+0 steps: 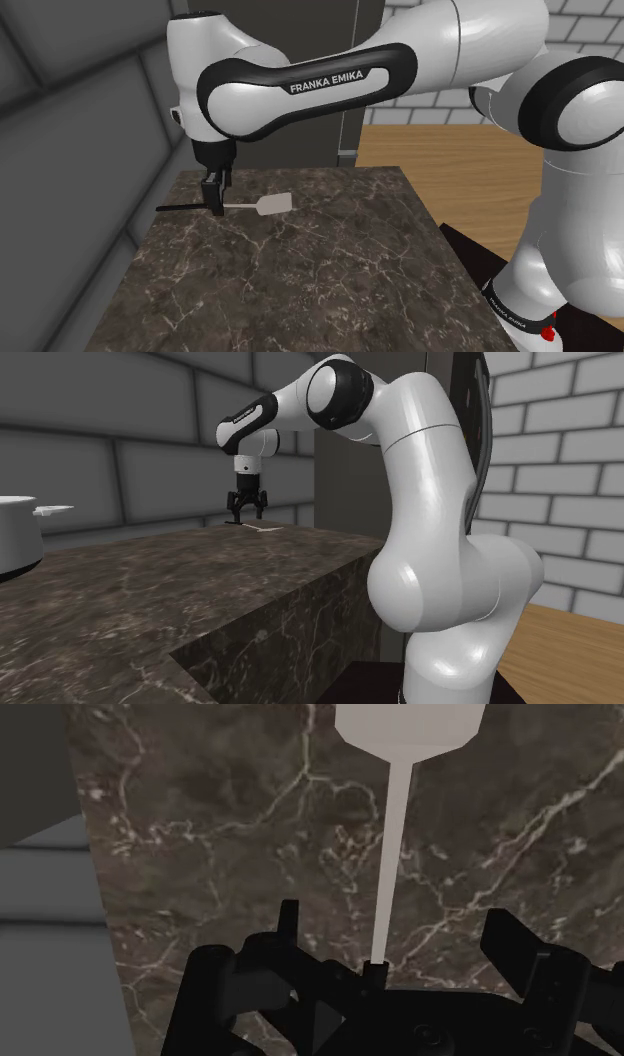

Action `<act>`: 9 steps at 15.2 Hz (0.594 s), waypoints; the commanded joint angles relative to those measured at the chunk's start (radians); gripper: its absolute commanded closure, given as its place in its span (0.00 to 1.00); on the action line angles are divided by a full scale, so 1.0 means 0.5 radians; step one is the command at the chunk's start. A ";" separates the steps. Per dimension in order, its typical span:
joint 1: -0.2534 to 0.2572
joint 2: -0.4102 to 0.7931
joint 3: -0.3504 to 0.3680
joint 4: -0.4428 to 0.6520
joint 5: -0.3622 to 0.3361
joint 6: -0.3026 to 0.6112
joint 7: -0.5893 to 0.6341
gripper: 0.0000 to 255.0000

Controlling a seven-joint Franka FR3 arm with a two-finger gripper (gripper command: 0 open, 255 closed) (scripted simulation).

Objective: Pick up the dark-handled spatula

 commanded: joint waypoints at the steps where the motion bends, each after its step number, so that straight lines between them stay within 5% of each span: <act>1: -0.004 -0.002 -0.001 -0.044 0.000 0.043 -0.001 0.00; 2: -0.004 -0.002 -0.001 -0.043 0.000 0.042 0.000 0.00; 3: -0.005 -0.003 -0.001 -0.048 0.000 0.046 -0.001 1.00; 9: -0.005 -0.003 -0.001 -0.049 0.000 0.047 -0.001 1.00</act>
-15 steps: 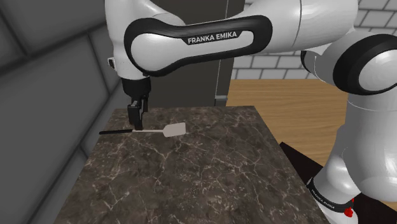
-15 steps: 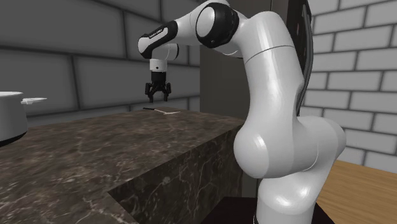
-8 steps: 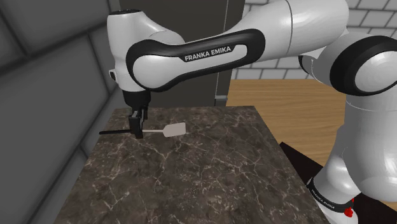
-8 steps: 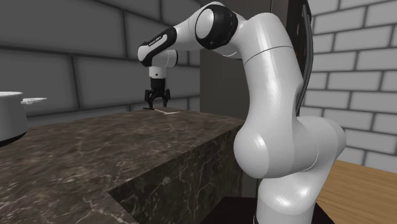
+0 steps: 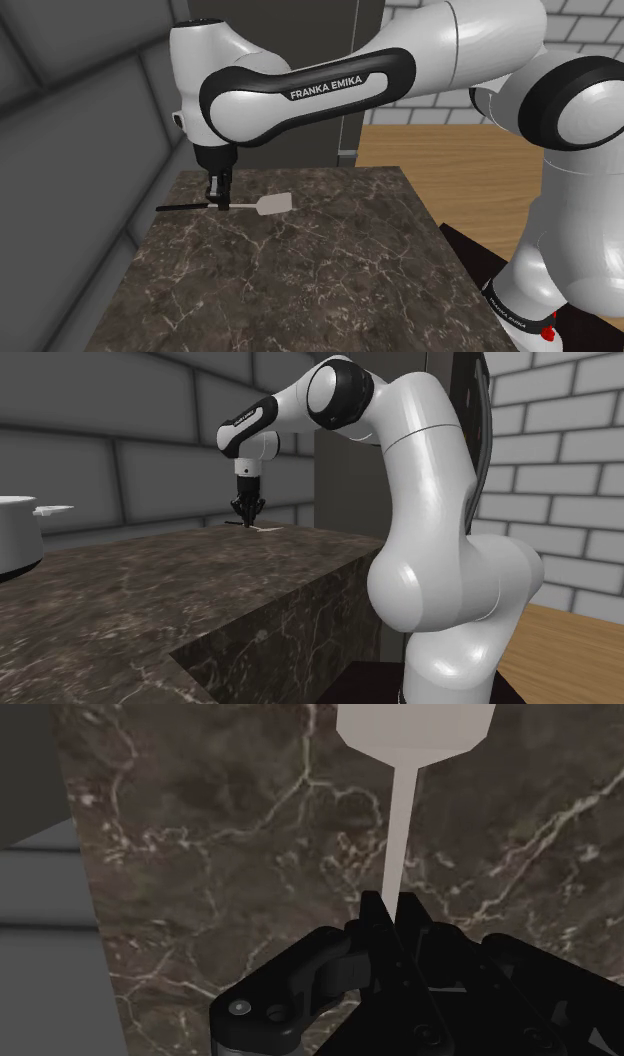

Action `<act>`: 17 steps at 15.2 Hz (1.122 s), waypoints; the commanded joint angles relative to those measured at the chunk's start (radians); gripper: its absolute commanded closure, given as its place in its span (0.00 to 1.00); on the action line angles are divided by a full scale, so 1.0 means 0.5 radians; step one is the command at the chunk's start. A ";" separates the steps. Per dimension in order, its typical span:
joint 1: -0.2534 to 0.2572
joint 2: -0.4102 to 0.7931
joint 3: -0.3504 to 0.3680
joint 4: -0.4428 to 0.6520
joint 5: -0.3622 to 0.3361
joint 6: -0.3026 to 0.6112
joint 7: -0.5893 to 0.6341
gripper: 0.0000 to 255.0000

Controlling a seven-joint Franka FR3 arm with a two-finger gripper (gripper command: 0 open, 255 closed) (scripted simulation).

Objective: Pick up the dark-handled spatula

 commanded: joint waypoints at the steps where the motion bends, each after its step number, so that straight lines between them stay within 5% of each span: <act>1: 0.000 0.000 0.000 -0.001 0.000 0.000 0.000 1.00; 17: 0.035 0.028 0.007 0.425 -0.003 -0.396 -0.007 1.00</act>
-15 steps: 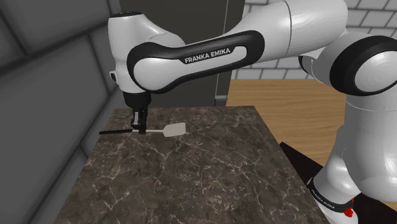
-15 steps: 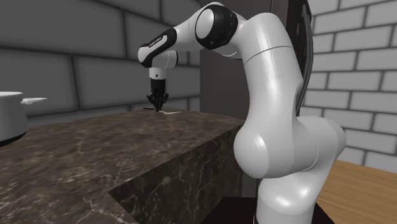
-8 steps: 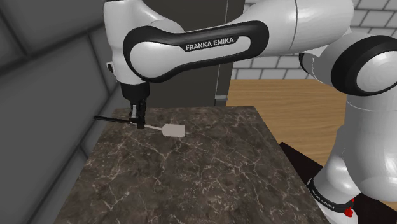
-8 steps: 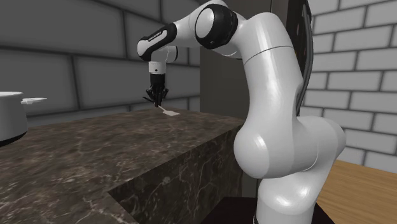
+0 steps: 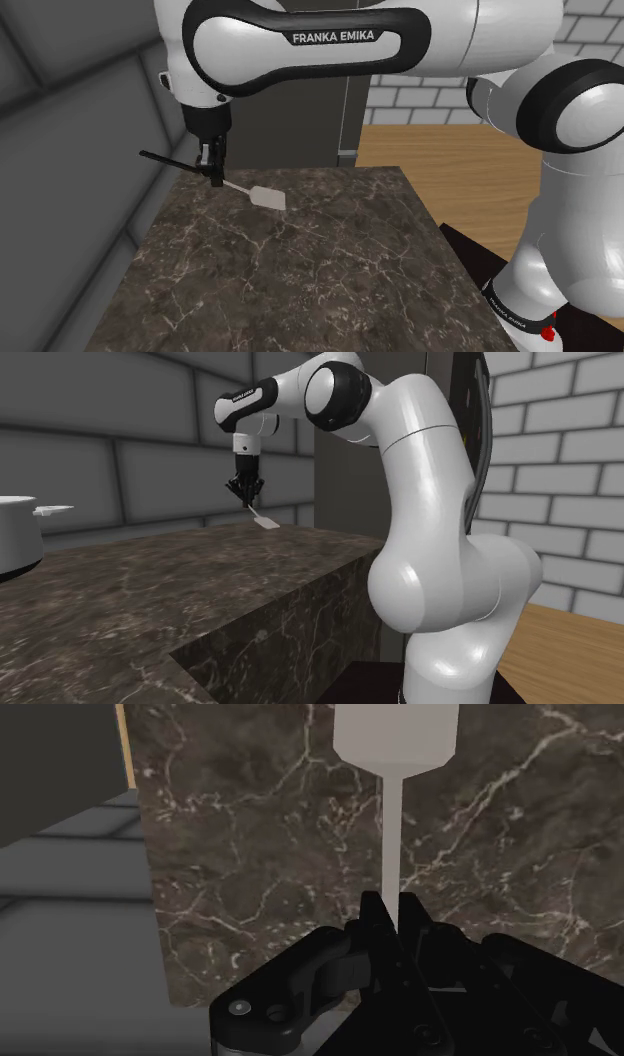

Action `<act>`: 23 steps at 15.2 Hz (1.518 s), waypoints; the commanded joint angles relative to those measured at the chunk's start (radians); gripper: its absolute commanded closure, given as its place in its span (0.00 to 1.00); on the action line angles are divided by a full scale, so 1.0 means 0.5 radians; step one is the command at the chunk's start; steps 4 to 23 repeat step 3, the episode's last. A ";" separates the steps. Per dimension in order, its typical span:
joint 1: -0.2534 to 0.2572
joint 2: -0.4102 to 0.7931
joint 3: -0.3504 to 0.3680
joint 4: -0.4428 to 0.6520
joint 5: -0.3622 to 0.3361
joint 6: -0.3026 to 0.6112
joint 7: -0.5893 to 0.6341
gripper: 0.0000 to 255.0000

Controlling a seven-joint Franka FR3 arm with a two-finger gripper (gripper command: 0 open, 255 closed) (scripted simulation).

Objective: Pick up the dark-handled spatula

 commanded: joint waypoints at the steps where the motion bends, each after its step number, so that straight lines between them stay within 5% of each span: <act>1: 0.005 0.007 0.000 0.064 -0.001 -0.058 -0.002 1.00; 23: 0.006 0.008 0.000 0.069 -0.002 -0.063 -0.002 1.00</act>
